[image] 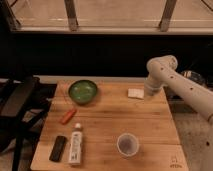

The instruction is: Place the white sponge in the ceramic cup

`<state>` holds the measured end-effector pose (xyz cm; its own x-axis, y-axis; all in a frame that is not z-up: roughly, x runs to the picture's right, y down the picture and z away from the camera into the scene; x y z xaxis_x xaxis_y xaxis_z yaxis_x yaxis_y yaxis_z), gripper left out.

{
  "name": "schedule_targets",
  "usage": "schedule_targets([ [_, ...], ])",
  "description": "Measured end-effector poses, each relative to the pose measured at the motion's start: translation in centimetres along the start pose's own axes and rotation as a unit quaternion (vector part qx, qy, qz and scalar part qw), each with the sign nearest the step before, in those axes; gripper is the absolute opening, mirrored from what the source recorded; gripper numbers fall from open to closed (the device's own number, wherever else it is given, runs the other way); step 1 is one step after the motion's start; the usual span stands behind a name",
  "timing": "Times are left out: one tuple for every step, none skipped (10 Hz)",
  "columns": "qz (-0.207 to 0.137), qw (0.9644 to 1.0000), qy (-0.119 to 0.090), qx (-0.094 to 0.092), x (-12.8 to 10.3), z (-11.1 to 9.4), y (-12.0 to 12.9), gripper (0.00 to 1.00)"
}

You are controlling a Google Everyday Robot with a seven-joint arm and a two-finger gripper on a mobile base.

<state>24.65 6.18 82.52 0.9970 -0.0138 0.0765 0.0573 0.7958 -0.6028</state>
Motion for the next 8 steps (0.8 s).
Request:
schedule_targets([
  [-0.003, 1.0000, 0.002, -0.003, -0.2, -0.1, 0.4, 0.14],
  [-0.002, 1.0000, 0.000, -0.005, 0.0, -0.1, 1.1, 0.23],
  [-0.002, 1.0000, -0.008, -0.001, 0.0, -0.3, 1.3, 0.29],
  [-0.002, 0.9996, -0.027, 0.011, 0.3, -0.6, 1.1, 0.40],
  [-0.002, 0.9982, -0.055, 0.023, 0.7, -0.8, 0.4, 0.54],
  [-0.001, 0.9976, -0.063, 0.030, 0.6, -1.0, -0.4, 0.64],
  [-0.003, 0.9973, -0.065, 0.034, 0.3, -1.1, -0.9, 0.72],
  [-0.007, 0.9969, -0.065, 0.044, -0.2, -1.6, -1.6, 0.79],
])
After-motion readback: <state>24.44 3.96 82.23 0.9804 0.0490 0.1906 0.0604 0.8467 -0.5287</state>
